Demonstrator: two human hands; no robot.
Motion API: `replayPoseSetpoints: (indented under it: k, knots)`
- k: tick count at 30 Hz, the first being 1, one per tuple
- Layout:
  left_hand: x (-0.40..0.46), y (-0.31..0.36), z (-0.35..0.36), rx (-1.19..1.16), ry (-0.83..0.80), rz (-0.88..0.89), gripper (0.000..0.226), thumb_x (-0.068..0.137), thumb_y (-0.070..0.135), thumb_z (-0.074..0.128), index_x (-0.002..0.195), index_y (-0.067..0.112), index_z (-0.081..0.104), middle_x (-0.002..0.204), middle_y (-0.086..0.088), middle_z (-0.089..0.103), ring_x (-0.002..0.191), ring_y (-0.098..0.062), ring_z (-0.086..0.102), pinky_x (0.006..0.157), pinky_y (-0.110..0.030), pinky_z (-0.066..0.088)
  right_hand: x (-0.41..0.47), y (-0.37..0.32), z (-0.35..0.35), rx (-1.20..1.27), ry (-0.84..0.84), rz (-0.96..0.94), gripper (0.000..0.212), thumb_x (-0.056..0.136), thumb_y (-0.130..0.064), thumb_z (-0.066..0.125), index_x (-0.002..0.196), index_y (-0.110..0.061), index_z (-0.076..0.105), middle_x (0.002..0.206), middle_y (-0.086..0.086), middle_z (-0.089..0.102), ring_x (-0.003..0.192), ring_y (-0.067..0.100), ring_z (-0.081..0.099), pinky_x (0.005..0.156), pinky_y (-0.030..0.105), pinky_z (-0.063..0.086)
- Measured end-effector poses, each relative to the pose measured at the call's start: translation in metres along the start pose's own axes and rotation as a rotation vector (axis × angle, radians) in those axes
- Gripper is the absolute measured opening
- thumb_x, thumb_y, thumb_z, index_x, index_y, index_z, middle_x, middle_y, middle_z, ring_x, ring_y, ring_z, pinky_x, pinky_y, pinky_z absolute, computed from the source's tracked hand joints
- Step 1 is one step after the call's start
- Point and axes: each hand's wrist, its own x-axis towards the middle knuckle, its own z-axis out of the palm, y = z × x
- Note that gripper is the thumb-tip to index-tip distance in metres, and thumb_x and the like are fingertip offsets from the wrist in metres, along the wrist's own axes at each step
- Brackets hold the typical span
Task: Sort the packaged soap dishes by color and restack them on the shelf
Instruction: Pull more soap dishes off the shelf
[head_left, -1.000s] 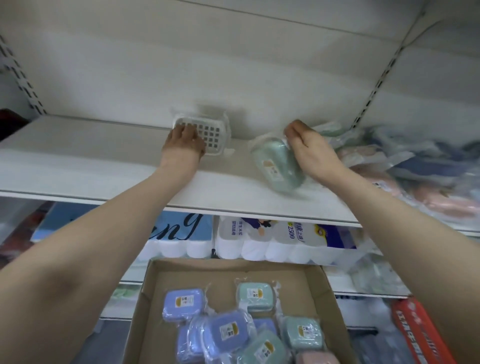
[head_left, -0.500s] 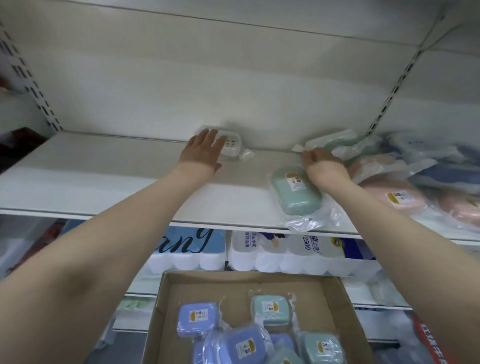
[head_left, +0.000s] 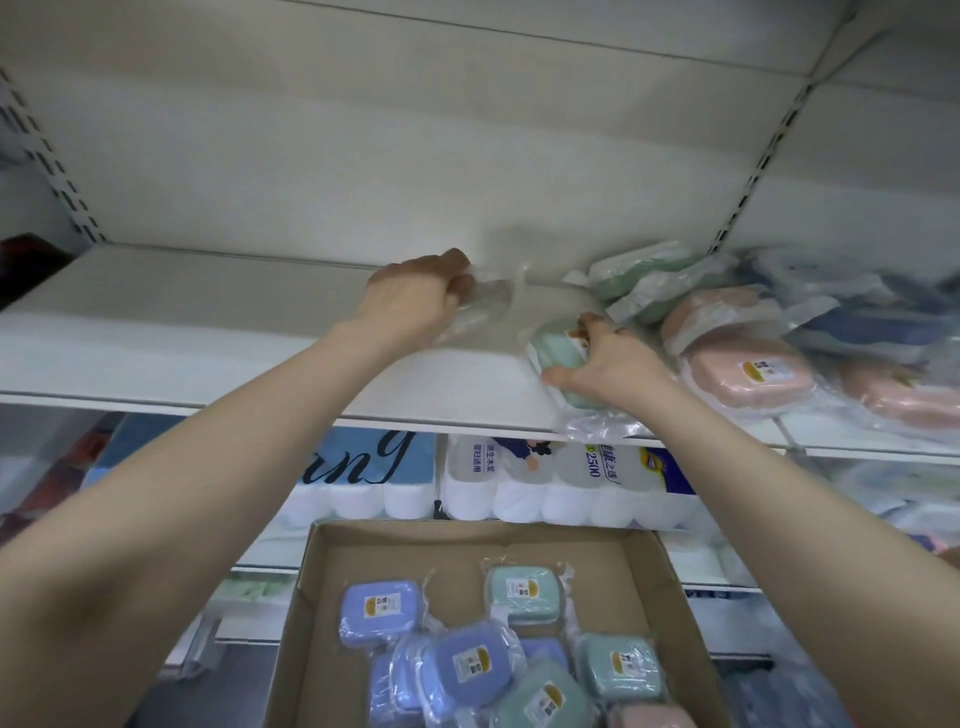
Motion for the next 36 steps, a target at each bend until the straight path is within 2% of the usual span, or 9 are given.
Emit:
replayPoseSetpoints:
  k: [4, 8, 12, 17, 20, 23, 27, 31, 36]
  knots:
    - [-0.015, 0.022, -0.019, -0.070, -0.097, -0.053, 0.047, 0.097, 0.059, 0.030, 0.102, 0.020, 0.055, 0.088, -0.007, 0.065, 0.083, -0.031, 0.060, 0.067, -0.037, 0.046, -0.012, 0.011, -0.003, 0.029, 0.015, -0.046, 0.075, 0.075, -0.054, 0.069, 0.138, -0.024, 0.040, 0.130, 0.012, 0.054, 0.115, 0.030, 0.055, 0.083, 0.030, 0.039]
    - [-0.048, 0.050, -0.029, -0.032, -0.216, -0.086, 0.074, 0.067, 0.087, 0.044, 0.096, 0.020, 0.046, 0.084, 0.000, 0.060, 0.075, -0.024, 0.057, 0.061, -0.035, 0.045, -0.040, 0.027, -0.007, 0.038, 0.037, -0.113, 0.081, 0.078, -0.052, 0.068, 0.147, -0.026, 0.034, 0.134, 0.014, 0.047, 0.118, 0.032, 0.053, 0.087, 0.032, 0.040]
    - [-0.088, 0.081, -0.032, -0.103, -0.132, -0.115, 0.063, 0.072, 0.068, 0.067, 0.103, 0.017, 0.047, 0.094, -0.004, 0.063, 0.085, -0.030, 0.060, 0.070, -0.039, 0.047, -0.077, 0.059, -0.004, 0.070, 0.128, -0.242, 0.084, 0.078, -0.052, 0.068, 0.149, -0.026, 0.031, 0.134, 0.012, 0.046, 0.119, 0.035, 0.049, 0.094, 0.038, 0.042]
    - [-0.154, 0.136, -0.013, -0.272, 0.077, -0.243, 0.050, 0.081, 0.054, 0.068, 0.118, 0.025, 0.051, 0.104, 0.007, 0.062, 0.088, -0.016, 0.057, 0.073, -0.030, 0.041, -0.123, 0.120, 0.027, 0.120, 0.287, -0.418, 0.082, 0.076, -0.046, 0.069, 0.147, -0.023, 0.034, 0.129, 0.009, 0.048, 0.113, 0.032, 0.049, 0.092, 0.040, 0.042]
    - [-0.201, 0.159, 0.017, -0.373, 0.052, -0.305, 0.046, 0.082, 0.055, 0.066, 0.116, 0.026, 0.051, 0.102, 0.011, 0.059, 0.086, -0.011, 0.056, 0.071, -0.029, 0.041, -0.149, 0.160, 0.058, 0.145, 0.307, -0.502, 0.081, 0.075, -0.045, 0.067, 0.145, -0.020, 0.035, 0.134, 0.008, 0.047, 0.119, 0.028, 0.046, 0.094, 0.041, 0.042]
    - [-0.250, 0.172, 0.061, -0.460, -0.061, -0.504, 0.049, 0.078, 0.062, 0.065, 0.113, 0.031, 0.053, 0.101, 0.010, 0.061, 0.087, -0.014, 0.061, 0.073, -0.031, 0.046, -0.172, 0.199, 0.100, 0.100, 0.195, -0.520, 0.081, 0.077, -0.048, 0.066, 0.145, -0.020, 0.035, 0.131, 0.007, 0.047, 0.118, 0.026, 0.046, 0.095, 0.040, 0.043]
    - [-0.298, 0.182, 0.112, -0.481, -0.269, -0.764, 0.054, 0.074, 0.062, 0.068, 0.114, 0.028, 0.056, 0.097, 0.010, 0.062, 0.094, -0.016, 0.062, 0.076, -0.030, 0.044, -0.190, 0.249, 0.163, -0.023, -0.094, -0.414, 0.084, 0.075, -0.052, 0.066, 0.145, -0.019, 0.034, 0.135, 0.009, 0.048, 0.123, 0.033, 0.049, 0.096, 0.044, 0.046]
    - [-0.313, 0.172, 0.159, -0.418, -0.457, -0.786, 0.048, 0.079, 0.057, 0.068, 0.112, 0.024, 0.055, 0.100, 0.006, 0.063, 0.096, -0.020, 0.062, 0.075, -0.030, 0.044, -0.186, 0.276, 0.206, -0.136, -0.369, -0.242, 0.085, 0.081, -0.055, 0.063, 0.150, -0.024, 0.023, 0.143, 0.006, 0.042, 0.127, 0.030, 0.045, 0.097, 0.039, 0.043]
    - [-0.290, 0.154, 0.218, -0.277, -0.619, -0.686, 0.050, 0.085, 0.061, 0.057, 0.118, 0.023, 0.058, 0.114, -0.002, 0.065, 0.108, -0.024, 0.060, 0.086, -0.032, 0.046, -0.166, 0.281, 0.245, -0.153, -0.438, -0.164, 0.086, 0.082, -0.052, 0.062, 0.151, -0.032, 0.016, 0.147, 0.003, 0.038, 0.132, 0.029, 0.041, 0.104, 0.040, 0.040]
